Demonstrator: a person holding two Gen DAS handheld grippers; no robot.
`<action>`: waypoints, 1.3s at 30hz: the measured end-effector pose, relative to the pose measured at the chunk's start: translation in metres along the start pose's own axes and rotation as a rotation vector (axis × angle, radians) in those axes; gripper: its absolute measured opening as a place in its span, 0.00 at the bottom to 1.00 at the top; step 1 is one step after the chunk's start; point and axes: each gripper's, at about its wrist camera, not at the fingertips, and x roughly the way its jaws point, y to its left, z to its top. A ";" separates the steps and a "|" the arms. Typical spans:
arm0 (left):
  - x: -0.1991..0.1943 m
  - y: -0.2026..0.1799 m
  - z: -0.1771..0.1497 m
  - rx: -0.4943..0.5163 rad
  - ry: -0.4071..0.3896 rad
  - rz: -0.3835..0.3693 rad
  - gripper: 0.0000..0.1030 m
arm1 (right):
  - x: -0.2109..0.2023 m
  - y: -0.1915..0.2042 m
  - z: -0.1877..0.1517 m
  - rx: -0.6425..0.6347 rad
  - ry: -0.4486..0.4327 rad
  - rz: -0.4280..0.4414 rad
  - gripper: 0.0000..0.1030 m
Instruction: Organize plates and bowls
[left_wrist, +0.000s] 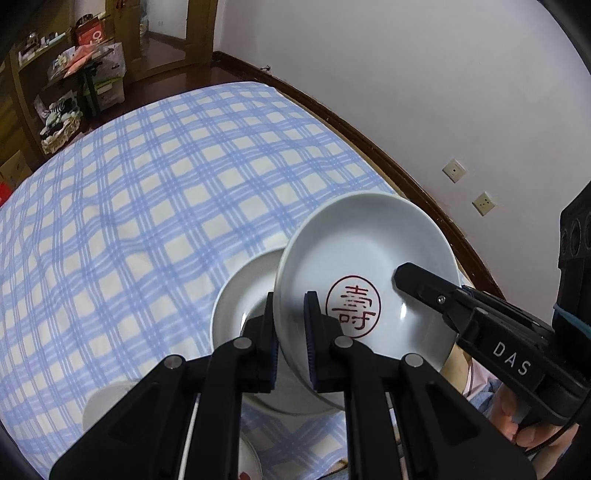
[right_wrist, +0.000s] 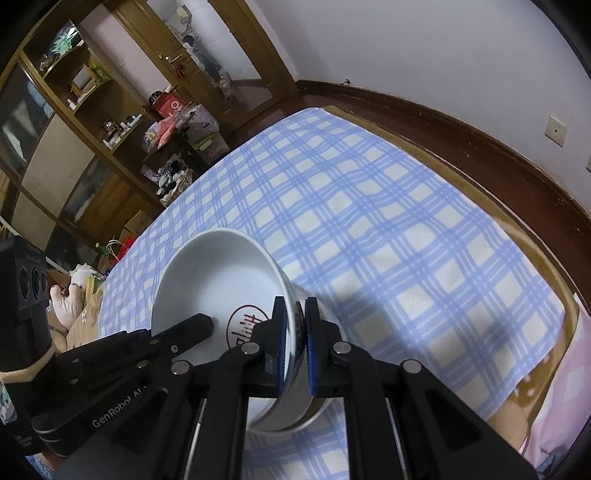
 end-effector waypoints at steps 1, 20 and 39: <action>0.000 0.000 -0.002 0.001 0.000 0.003 0.12 | 0.000 0.000 -0.003 0.000 0.001 0.002 0.10; 0.032 0.018 -0.035 -0.040 0.061 0.016 0.14 | 0.032 -0.005 -0.030 -0.023 0.032 -0.018 0.11; 0.030 0.024 -0.046 -0.060 0.059 -0.005 0.14 | 0.030 -0.005 -0.029 -0.031 0.017 -0.043 0.15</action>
